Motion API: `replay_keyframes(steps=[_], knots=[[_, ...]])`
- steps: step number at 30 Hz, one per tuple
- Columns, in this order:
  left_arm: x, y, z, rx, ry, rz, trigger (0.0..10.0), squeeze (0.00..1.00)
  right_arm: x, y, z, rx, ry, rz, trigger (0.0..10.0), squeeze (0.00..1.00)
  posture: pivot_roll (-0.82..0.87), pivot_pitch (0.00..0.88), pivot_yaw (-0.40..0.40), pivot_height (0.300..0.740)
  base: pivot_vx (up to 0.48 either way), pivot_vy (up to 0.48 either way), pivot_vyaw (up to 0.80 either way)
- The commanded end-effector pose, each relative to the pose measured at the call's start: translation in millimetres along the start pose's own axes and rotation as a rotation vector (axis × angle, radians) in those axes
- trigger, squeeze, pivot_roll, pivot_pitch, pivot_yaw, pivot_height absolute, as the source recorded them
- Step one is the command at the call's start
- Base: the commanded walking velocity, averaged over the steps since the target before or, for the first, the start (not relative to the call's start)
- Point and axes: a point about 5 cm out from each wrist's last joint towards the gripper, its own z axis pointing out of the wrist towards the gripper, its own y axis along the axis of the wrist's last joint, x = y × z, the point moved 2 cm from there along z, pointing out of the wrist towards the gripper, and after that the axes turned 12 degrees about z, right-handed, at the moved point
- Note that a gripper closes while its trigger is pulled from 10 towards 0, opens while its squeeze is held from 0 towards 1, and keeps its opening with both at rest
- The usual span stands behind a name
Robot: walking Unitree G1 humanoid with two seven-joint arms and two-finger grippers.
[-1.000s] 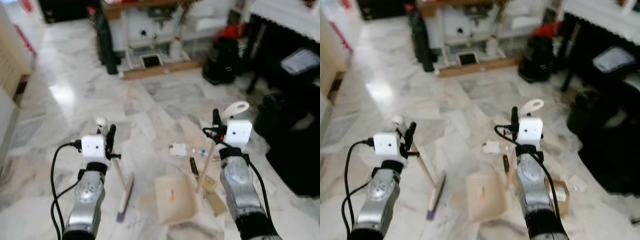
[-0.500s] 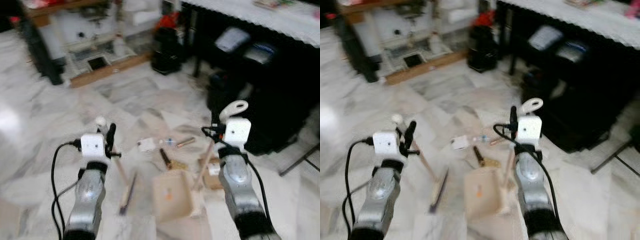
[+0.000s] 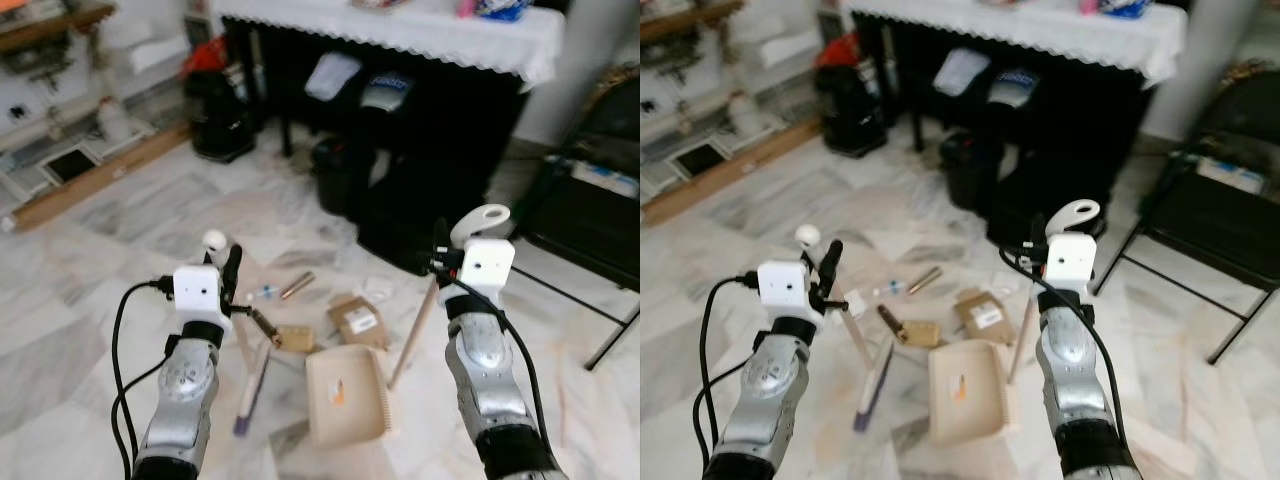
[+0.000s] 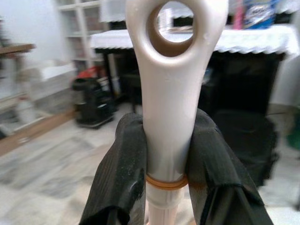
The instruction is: Sweep floor
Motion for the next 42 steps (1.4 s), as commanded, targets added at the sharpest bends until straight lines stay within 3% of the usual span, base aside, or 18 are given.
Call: replay_keyframes(steps=[1, 23, 42], knots=[[7.7, 5.3, 2.4, -0.029, 0.017, 0.012, 10.0, 0.00, 7.3, 10.9, 5.0, -0.048, 0.018, 0.010, 10.0, 0.00, 0.03, 0.059, 0.054, 0.740, 0.000, 0.000, -0.78], [9.1, 5.8, 3.4, -0.028, 0.021, 0.012, 10.0, 0.00, 10.2, 13.2, 5.8, -0.064, 0.032, -0.009, 10.0, 0.00, 0.03, 0.067, 0.057, 0.740, 0.000, 0.141, -0.78], [9.9, 5.8, 3.2, -0.030, 0.023, 0.007, 10.0, 0.00, 11.4, 17.0, 4.6, -0.096, 0.036, -0.008, 10.0, 0.00, 0.03, 0.057, 0.056, 0.740, 0.000, 0.026, 0.00]])
